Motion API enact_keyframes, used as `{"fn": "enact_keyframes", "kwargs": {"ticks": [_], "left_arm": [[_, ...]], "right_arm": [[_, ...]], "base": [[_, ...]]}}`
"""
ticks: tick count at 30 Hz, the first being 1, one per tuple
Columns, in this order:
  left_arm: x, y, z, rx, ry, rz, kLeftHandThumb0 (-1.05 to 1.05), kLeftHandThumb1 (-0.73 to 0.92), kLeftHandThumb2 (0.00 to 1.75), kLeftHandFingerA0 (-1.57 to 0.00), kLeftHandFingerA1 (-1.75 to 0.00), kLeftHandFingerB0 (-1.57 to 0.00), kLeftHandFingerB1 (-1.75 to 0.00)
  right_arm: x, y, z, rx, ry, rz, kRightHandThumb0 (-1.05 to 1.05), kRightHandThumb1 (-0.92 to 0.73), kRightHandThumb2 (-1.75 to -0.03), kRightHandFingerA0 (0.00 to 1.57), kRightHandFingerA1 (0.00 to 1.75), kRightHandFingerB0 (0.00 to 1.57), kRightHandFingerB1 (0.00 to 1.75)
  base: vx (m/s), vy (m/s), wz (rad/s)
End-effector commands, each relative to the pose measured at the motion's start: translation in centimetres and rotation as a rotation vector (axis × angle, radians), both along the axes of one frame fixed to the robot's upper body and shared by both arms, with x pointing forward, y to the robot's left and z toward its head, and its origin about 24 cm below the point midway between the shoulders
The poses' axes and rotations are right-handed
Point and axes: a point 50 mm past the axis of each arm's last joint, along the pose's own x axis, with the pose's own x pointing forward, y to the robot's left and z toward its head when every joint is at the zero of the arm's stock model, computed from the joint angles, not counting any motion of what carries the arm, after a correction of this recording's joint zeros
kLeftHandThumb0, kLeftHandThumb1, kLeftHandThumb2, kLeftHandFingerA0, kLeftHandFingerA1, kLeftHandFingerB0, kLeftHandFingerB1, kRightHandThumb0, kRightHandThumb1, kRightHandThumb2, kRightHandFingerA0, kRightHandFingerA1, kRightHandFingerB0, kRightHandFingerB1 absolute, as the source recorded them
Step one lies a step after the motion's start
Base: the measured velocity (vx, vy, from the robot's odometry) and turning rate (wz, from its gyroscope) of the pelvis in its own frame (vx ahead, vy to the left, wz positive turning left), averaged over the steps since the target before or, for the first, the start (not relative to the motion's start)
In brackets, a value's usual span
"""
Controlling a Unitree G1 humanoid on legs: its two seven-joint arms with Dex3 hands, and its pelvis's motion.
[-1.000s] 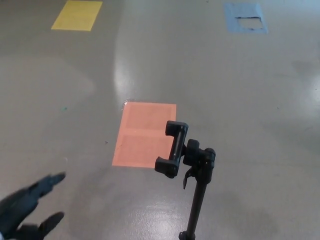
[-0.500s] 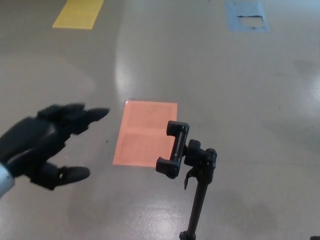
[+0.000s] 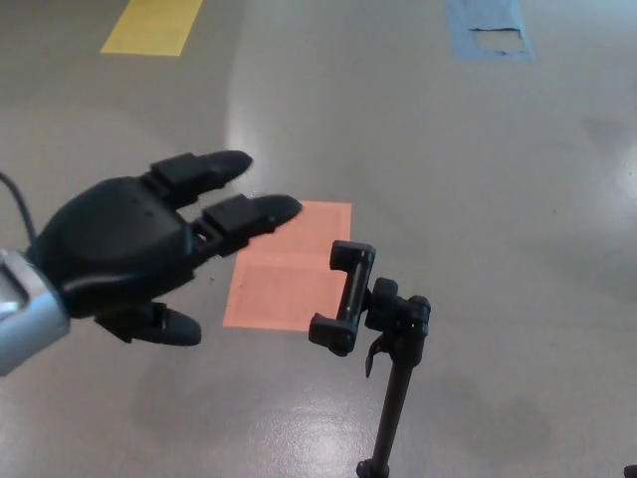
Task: The robot uses its left hand to grab the top of a phone stand kept on the floor and tilt it upwards to adjust its angle
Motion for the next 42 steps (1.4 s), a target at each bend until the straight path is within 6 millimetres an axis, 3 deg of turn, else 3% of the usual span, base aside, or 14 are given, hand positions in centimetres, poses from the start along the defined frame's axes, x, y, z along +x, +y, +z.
{"fn": "enact_keyframes", "kwargs": {"ticks": [1,4,5,7,18,20,21,26,28,37,38,39,41,42], "left_arm": [[-0.3,-0.6,-0.1,0.171,-0.039,-0.014,-0.27,0.23,0.58,0.00,-0.05,0.00,-0.21],[-0.4,-0.8,-0.2,0.182,-0.044,-0.019,-0.23,0.43,0.53,0.00,0.00,0.00,-0.18],[-0.5,-1.0,-0.3,0.182,-0.051,-0.029,-0.21,0.44,0.53,0.00,0.00,0.00,-0.21],[-0.5,-1.2,-0.3,0.181,-0.056,-0.037,-0.20,0.47,0.54,0.00,-0.01,0.00,-0.24],[-0.5,-2.1,-0.5,0.209,-0.070,-0.055,-0.27,0.47,0.54,0.00,0.00,0.00,-0.22],[-0.4,-2.1,-0.6,0.203,-0.070,-0.059,-0.29,0.39,0.66,0.00,0.00,0.00,-0.23],[-0.3,-2.2,-0.6,0.198,-0.074,-0.062,-0.26,0.46,0.53,0.00,0.00,0.00,-0.25],[0.2,-2.5,-0.3,0.211,-0.087,-0.053,-0.26,0.47,0.54,0.00,0.00,0.00,-0.23],[0.5,-2.5,-0.1,0.212,-0.092,-0.048,-0.28,0.38,0.65,0.00,-0.01,0.00,-0.20],[1.4,-3.2,1.0,0.218,-0.133,-0.048,-0.44,0.29,0.61,0.00,0.00,0.00,-0.14],[1.4,-3.3,1.0,0.214,-0.137,-0.052,-0.44,0.30,0.62,0.00,0.00,0.00,-0.15],[1.5,-3.3,1.0,0.210,-0.140,-0.057,-0.44,0.30,0.62,0.00,0.00,0.00,-0.15],[1.5,-3.4,1.0,0.210,-0.142,-0.057,-0.44,0.30,0.63,0.00,0.00,0.00,-0.15],[1.6,-3.5,1.1,0.212,-0.144,-0.059,-0.47,0.32,0.64,0.00,0.00,0.00,-0.15]], "right_arm": [[-0.4,-0.8,0.1,-0.012,0.019,-0.002,-0.81,-0.65,-1.08,0.04,0.40,0.04,0.25],[-0.5,-0.8,0.1,-0.008,0.022,-0.004,-0.85,-0.67,-1.06,0.07,0.41,0.08,0.24],[-0.5,-0.8,0.0,-0.005,0.024,-0.006,-0.88,-0.86,-0.66,0.10,0.32,0.07,0.25],[-0.6,-0.8,0.0,-0.004,0.026,-0.005,-0.94,-0.70,-0.88,0.08,0.30,0.10,0.22],[-0.7,-0.7,-0.1,-0.001,0.041,0.003,-0.94,-0.70,-0.88,0.08,0.31,0.10,0.23],[-0.8,-0.7,-0.2,-0.005,0.044,0.007,-0.88,-0.86,-0.66,0.10,0.31,0.09,0.24],[-0.9,-0.7,-0.2,-0.008,0.049,0.007,-0.93,-0.70,-0.86,0.09,0.33,0.11,0.25],[-0.9,-0.7,-0.3,-0.008,0.058,0.007,-0.92,-0.70,-0.86,0.08,0.35,0.11,0.26],[-0.9,-0.7,-0.3,-0.003,0.063,0.008,-0.91,-0.70,-1.07,0.02,0.37,0.14,0.30],[-0.7,-0.9,-0.1,-0.001,0.065,0.005,-0.85,-0.66,-1.02,0.07,0.43,0.06,0.40],[-0.7,-0.9,-0.1,-0.001,0.066,0.005,-0.85,-0.84,-0.66,0.15,0.32,0.14,0.26],[-0.7,-0.9,-0.1,-0.001,0.068,0.006,-0.85,-0.84,-0.66,0.15,0.32,0.14,0.26],[-0.7,-0.9,-0.1,0.002,0.067,0.005,-0.92,-0.76,-0.73,0.14,0.34,0.12,0.28],[-0.6,-0.9,0.0,0.002,0.065,0.010,-0.39,-0.41,-1.04,0.00,0.50,0.00,0.49]], "base": [[0.00,0.000,0.00],[0.00,0.000,0.00],[0.00,0.000,0.00],[0.00,0.000,0.00],[0.00,0.000,0.00],[0.00,0.000,0.00],[0.00,0.000,0.00],[0.00,0.000,0.00],[0.00,0.000,0.00],[0.00,0.000,0.00],[0.00,0.000,0.00],[0.00,0.000,0.00],[0.00,0.000,0.00],[0.00,0.000,0.00]]}}
